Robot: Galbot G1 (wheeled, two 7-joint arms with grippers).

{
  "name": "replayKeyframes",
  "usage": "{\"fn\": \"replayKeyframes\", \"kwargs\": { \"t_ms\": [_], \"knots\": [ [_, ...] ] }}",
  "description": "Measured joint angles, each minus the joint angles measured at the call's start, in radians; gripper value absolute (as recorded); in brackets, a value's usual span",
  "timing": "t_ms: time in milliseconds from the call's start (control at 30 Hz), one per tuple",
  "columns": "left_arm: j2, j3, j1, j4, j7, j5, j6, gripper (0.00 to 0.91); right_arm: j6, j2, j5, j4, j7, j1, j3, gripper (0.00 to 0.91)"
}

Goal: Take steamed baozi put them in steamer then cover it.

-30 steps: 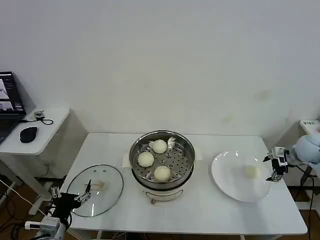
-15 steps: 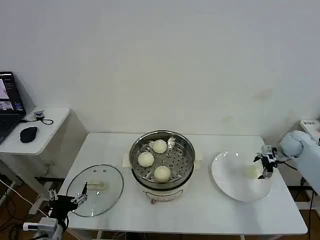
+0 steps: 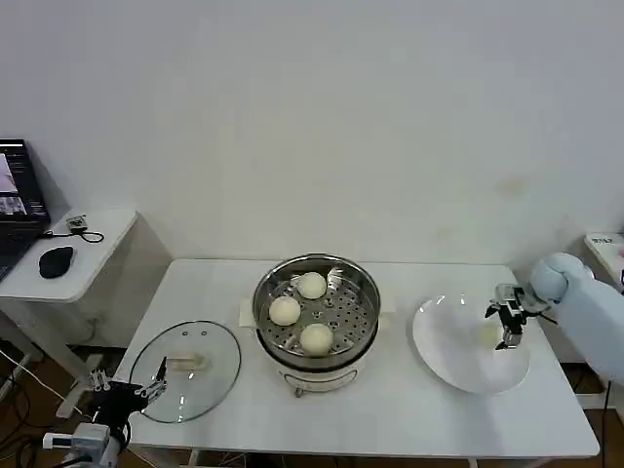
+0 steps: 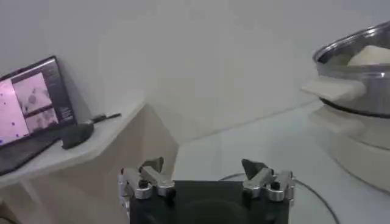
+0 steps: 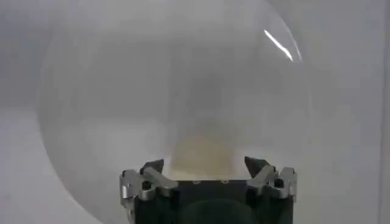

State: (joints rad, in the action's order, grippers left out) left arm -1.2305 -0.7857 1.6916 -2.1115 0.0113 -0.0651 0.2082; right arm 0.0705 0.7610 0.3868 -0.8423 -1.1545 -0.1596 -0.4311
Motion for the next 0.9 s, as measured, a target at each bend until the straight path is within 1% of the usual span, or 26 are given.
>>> {"fn": "replayKeyframes", "kwargs": {
  "t_ms": [333, 467, 633, 700, 900],
  "knots": [
    [0.004, -0.007, 0.0, 0.0, 0.001, -0.003, 0.001, 0.907, -0.003, 0.032, 0.054, 0.038, 0.002, 0.003, 0.009, 0.806],
    [0.004, -0.011, 0.002, 0.0, 0.001, -0.003, 0.001, 0.907, -0.005, 0.036, 0.066, 0.043, 0.0, 0.005, 0.01, 0.756],
    [0.003, -0.014, 0.005, -0.003, 0.001, -0.004, 0.001, 0.907, -0.01, 0.034, 0.071, 0.041, -0.008, 0.006, 0.01, 0.756],
    [0.002, -0.015, 0.006, -0.005, 0.001, -0.004, 0.001, 0.907, -0.013, 0.029, 0.07, 0.037, -0.01, 0.009, 0.008, 0.736],
    [0.001, -0.017, 0.009, -0.014, 0.001, -0.005, 0.001, 0.907, -0.026, 0.0, 0.049, -0.003, -0.031, 0.024, -0.009, 0.725]
  ]
}}
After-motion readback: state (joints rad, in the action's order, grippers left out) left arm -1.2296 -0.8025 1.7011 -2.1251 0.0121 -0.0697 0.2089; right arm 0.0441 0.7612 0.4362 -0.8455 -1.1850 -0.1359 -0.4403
